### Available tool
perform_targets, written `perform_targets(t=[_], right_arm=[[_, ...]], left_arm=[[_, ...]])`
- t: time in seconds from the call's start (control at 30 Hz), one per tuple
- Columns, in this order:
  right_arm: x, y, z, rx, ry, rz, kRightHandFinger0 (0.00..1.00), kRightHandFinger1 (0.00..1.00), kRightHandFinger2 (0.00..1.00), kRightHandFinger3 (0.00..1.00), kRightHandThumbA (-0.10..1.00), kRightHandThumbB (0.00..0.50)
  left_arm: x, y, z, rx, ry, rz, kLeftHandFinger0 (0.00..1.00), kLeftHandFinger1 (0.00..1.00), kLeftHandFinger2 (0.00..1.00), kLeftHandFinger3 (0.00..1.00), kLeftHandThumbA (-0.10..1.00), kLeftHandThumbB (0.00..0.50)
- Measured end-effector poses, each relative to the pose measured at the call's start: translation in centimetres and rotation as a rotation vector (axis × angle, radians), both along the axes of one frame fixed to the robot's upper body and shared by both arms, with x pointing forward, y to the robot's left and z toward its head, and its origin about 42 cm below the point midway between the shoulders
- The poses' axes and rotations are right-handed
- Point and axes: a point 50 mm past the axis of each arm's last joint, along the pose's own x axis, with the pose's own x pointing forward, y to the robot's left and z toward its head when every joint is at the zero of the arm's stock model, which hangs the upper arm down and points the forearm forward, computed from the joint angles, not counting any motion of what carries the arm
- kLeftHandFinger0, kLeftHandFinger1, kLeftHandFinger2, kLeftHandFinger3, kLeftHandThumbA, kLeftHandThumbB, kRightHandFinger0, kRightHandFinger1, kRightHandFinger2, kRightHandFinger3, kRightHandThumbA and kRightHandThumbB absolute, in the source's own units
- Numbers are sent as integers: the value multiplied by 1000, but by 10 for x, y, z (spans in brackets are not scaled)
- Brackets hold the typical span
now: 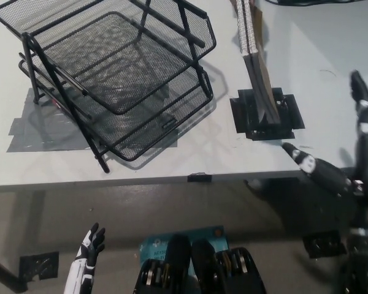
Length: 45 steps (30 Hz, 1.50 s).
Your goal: A person hands a notebook to the robot and the robot grabs it with its right hand and places it in the file tray kept in the centre of the desk infront of it.
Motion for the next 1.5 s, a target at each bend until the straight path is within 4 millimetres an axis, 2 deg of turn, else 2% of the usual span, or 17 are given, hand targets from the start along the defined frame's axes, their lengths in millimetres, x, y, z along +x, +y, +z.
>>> perform_targets(t=[0.07,0.27,0.37,0.5,0.53,0.6,0.67,0.73,1.0,1.07,1.23,1.5], right_arm=[[11,7,1,-21,27,5,1000,1000,1000,1000,1000,500],[28,23,4,-61,65,26,1000,1000,1000,1000,1000,500],[32,31,9,-76,65,38,1000,1000,1000,1000,1000,447],[37,39,17,-98,67,43,1000,1000,1000,1000,1000,431],[40,42,19,-110,67,42,1000,1000,1000,1000,1000,407],[44,44,22,-122,71,37,1000,1000,1000,1000,1000,396],[46,46,23,-133,73,32,1000,1000,1000,1000,1000,396],[50,47,26,-146,75,26,1000,1000,1000,1000,1000,426],[66,54,44,-179,74,0,1000,1000,1000,1000,1000,413],[69,56,45,-190,76,-6,1000,1000,1000,1000,1000,429],[80,63,43,-214,110,-24,1000,1000,1000,1000,967,457],[94,80,37,-213,149,-29,1000,1000,1000,1000,973,447]], left_arm=[[2,0,0,0,-2,-1,1000,1000,1000,1000,1000,221],[5,-1,2,1,-8,-4,1000,1000,1000,1000,1000,221],[7,-1,3,1,-13,-6,1000,1000,1000,1000,1000,216],[10,-1,5,1,-21,-8,1000,1000,1000,1000,1000,214],[11,-2,5,1,-23,-9,1000,1000,1000,1000,1000,214],[11,-2,6,1,-24,-9,1000,1000,1000,1000,1000,209],[12,-2,6,1,-25,-10,1000,1000,1000,1000,1000,212],[12,-2,6,1,-25,-10,1000,1000,1000,1000,1000,210],[12,-2,6,1,-26,-12,1000,1000,1000,1000,1000,193],[12,-2,6,1,-26,-12,1000,1000,1000,1000,1000,205],[13,-2,6,0,-27,-13,1000,1000,1000,1000,1000,205],[14,-2,7,3,-31,-16,1000,1000,1000,1000,1000,182]])
